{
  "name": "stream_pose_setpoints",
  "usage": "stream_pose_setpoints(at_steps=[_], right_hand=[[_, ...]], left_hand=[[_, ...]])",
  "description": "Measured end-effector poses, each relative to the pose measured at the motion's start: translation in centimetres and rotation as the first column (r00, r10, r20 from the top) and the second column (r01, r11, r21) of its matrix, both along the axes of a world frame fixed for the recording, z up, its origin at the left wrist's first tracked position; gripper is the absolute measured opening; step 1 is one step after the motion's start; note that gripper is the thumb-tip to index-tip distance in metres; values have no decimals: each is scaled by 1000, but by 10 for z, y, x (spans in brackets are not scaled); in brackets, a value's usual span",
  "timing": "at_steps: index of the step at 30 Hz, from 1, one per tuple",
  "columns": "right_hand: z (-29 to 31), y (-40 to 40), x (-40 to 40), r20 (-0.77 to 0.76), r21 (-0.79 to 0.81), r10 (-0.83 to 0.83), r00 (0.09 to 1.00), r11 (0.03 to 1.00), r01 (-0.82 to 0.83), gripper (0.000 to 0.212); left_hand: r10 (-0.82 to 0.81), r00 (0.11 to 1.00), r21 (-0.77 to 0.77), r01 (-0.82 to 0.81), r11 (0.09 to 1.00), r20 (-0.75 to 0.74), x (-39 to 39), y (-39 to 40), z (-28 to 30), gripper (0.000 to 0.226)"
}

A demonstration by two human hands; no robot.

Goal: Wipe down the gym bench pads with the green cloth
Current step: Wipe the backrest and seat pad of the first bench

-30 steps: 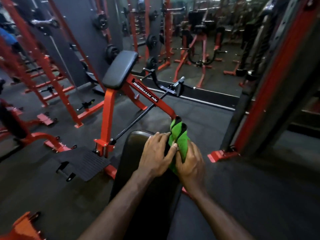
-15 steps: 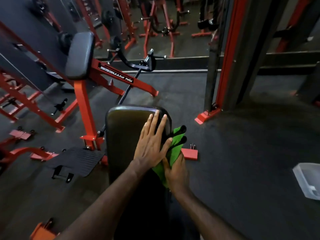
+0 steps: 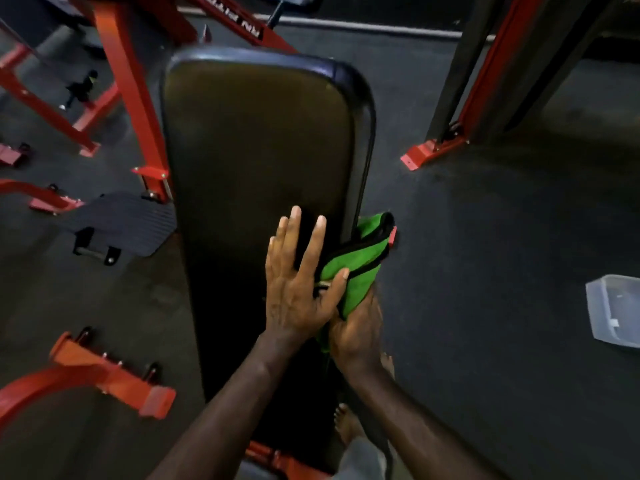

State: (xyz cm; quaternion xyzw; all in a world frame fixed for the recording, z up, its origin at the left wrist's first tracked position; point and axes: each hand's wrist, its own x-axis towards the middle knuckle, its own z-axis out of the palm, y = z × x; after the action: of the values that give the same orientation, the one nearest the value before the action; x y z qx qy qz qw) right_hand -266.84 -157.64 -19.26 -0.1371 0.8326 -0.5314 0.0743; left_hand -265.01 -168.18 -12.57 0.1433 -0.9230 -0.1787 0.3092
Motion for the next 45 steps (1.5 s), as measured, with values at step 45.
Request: stream_pose_setpoints(at_steps=[45], right_hand=[[64, 23, -105, -790, 221, 367, 491, 918, -331, 62]], left_hand=[[513, 847, 568, -492, 660, 139, 74, 64, -62, 78]])
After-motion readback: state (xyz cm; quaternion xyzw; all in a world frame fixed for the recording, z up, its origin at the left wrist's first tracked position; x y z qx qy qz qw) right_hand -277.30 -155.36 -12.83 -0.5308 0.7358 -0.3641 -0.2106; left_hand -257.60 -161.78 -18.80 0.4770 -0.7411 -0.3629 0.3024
